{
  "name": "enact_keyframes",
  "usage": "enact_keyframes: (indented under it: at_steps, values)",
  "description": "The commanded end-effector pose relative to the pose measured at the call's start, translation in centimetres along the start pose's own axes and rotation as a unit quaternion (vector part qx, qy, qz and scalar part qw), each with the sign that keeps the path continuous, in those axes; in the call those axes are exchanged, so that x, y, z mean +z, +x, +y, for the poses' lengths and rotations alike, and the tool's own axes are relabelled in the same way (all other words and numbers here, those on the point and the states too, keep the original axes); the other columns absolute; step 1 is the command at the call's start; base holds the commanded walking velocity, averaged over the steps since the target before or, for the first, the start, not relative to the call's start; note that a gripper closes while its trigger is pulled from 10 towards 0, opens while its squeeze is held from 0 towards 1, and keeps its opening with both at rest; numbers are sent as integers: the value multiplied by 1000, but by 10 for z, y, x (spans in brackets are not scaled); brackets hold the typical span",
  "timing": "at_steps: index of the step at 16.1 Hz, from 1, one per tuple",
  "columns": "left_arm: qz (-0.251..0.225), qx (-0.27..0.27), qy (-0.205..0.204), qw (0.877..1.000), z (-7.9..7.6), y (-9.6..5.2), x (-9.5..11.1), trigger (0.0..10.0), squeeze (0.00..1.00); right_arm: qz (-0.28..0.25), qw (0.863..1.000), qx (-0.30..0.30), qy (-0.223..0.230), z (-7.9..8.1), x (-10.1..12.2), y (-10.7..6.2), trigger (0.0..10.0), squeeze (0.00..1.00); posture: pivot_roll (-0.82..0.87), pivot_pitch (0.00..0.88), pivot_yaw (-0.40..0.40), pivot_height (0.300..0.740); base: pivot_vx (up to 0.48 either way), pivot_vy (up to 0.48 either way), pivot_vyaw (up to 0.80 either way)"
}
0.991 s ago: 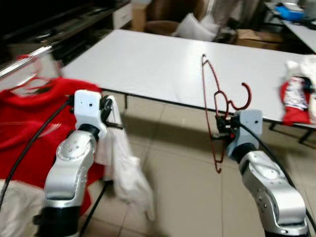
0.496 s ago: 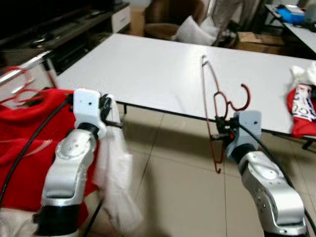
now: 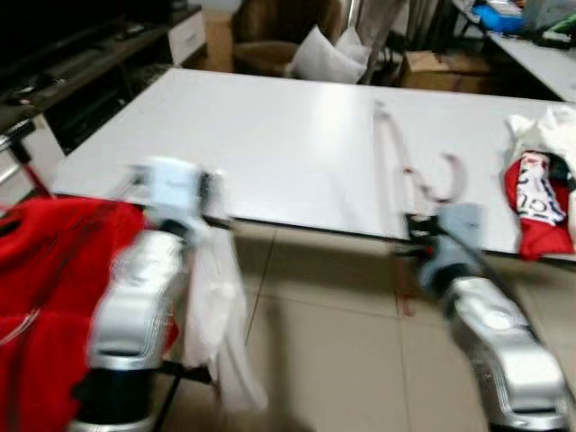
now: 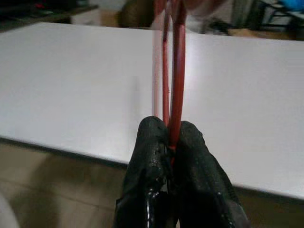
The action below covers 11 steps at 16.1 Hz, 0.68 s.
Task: Hang hanger
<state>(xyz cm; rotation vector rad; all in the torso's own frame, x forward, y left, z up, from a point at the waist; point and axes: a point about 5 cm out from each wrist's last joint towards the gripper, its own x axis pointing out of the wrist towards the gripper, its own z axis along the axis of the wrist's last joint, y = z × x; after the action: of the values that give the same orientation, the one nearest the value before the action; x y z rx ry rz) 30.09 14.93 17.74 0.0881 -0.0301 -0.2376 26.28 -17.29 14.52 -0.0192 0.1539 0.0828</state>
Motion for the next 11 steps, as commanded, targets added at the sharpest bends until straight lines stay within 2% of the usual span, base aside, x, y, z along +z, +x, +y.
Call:
enact_keyframes:
  at_steps: [1,11]
  values:
    - [-14,14,8,1000,10,-1,7,10000,0,-19,1000,17,0,8,8,1,10000,0,-99,0,-1,740,352,0,0]
    - [-18,16,10,1000,12,-2,7,10000,0,-24,999,36,-10,12,8,2,10000,0,-101,0,-6,740,357,0,0]
